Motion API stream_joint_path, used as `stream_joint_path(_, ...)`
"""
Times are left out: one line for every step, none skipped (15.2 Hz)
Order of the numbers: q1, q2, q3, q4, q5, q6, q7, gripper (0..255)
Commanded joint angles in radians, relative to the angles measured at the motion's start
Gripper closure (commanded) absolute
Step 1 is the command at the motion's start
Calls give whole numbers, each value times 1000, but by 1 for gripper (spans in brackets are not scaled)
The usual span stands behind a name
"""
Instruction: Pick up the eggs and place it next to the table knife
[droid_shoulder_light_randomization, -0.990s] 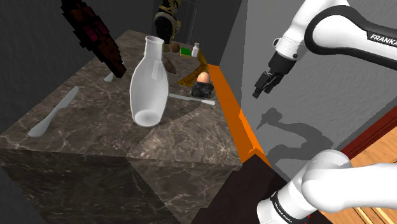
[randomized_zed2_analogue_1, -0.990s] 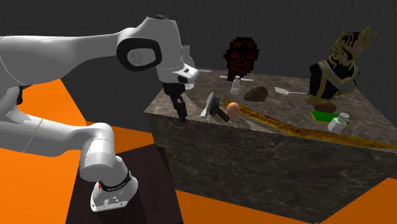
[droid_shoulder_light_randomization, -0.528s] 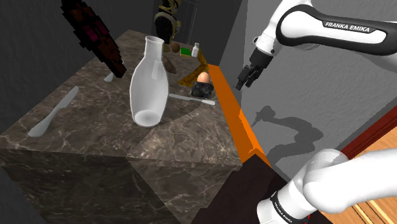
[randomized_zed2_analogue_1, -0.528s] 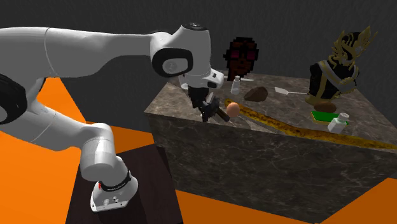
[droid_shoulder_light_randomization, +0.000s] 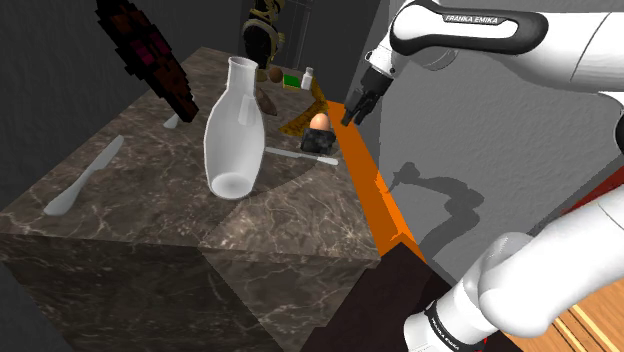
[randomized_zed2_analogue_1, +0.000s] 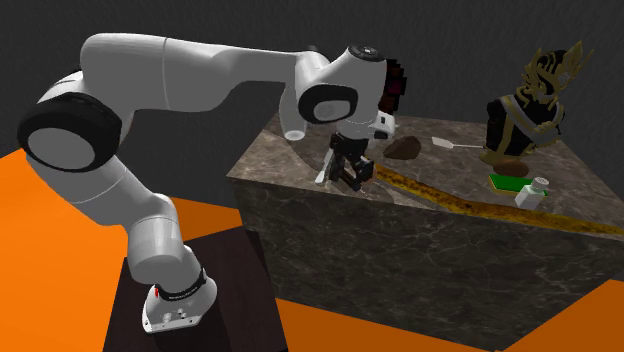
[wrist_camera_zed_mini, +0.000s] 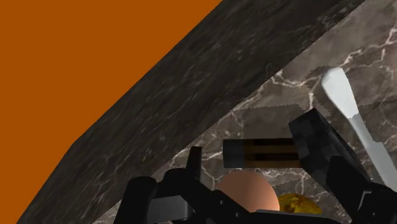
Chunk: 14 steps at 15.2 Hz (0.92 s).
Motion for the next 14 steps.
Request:
stream_joint_path(7,79,-15,73,49,-4,-52,0)
stream_joint_path(8,121,-20,114,75,-9,-75,0)
stream_joint_path(8,164,-24,157,101,-16,-99,0)
stream_joint_path(7,207,-27,202,127,-25,-121,0)
stream_joint_path(5,231,-27,228,141,-31,-133,0)
stream_joint_path(6,232,-25,217,142,-18,-134,0)
stream_joint_path(7,234,-23,206,143,-5,-135,0)
stream_joint_path(9,235,-21,195,145,7,-136,0)
stream_joint_path(10,237,-20,184,146,20,-137,0)
stream_joint_path(12,239,-18,174,148,33,-138,0)
stream_joint_path(14,241,-17,164,150,45,-139,0)
stream_joint_path(15,244,-15,154,152,58,-140,0)
stream_joint_path(16,245,-15,148,153,65,-141,0)
stream_joint_path(16,245,-15,148,153,65,-141,0)
